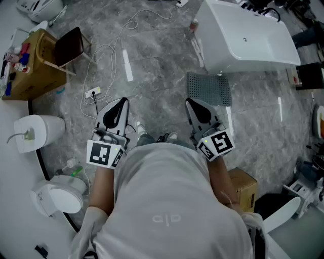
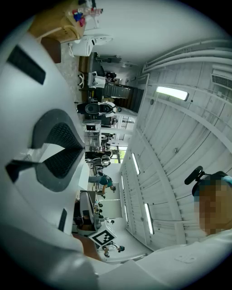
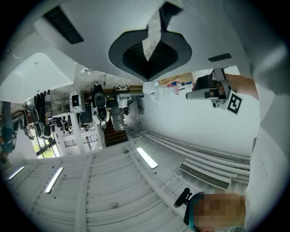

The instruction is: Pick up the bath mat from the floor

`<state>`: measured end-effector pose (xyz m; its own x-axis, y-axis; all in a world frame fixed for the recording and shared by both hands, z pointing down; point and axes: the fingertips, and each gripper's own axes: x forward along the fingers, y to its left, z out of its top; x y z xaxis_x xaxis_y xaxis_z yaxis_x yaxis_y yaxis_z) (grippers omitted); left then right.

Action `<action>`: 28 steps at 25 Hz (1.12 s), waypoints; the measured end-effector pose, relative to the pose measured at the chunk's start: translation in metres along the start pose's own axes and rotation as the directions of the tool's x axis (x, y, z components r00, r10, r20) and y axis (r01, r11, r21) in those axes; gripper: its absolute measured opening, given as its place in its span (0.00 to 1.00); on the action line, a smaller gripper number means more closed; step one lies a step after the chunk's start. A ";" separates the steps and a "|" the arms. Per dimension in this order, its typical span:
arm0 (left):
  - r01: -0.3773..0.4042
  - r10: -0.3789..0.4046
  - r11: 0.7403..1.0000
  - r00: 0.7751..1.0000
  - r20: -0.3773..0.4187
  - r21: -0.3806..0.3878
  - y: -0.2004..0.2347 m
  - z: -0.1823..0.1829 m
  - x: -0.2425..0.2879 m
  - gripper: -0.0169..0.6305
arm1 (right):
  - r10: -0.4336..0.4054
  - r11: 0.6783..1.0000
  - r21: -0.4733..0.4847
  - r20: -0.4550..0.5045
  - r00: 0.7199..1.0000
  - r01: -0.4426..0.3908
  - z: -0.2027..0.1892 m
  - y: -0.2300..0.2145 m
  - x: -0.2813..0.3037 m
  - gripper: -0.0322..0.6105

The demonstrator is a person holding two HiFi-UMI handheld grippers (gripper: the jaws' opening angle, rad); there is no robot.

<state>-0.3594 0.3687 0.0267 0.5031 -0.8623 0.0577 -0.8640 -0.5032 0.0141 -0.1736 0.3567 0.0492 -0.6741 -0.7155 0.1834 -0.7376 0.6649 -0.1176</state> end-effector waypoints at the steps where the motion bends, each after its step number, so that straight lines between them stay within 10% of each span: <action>1: 0.002 -0.002 1.000 1.000 -0.001 0.000 0.006 0.000 -0.001 0.05 | -0.001 1.000 0.000 0.002 1.000 0.001 0.001 0.003 0.005 0.09; 16: 0.056 -0.056 0.998 0.998 -0.001 -0.024 0.105 -0.016 -0.023 0.05 | -0.042 0.991 0.130 0.099 0.994 0.029 0.021 0.055 0.086 0.09; 28: 0.064 -0.068 0.995 0.997 -0.045 -0.074 0.131 -0.035 0.055 0.05 | -0.106 0.988 0.119 0.035 0.994 0.102 0.006 -0.025 0.138 0.09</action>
<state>-0.4461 0.2574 0.0670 0.5594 -0.8227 0.1011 -0.8287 -0.5521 0.0919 -0.2487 0.2401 0.0715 -0.5928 -0.7891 0.1609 -0.8015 0.5586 -0.2133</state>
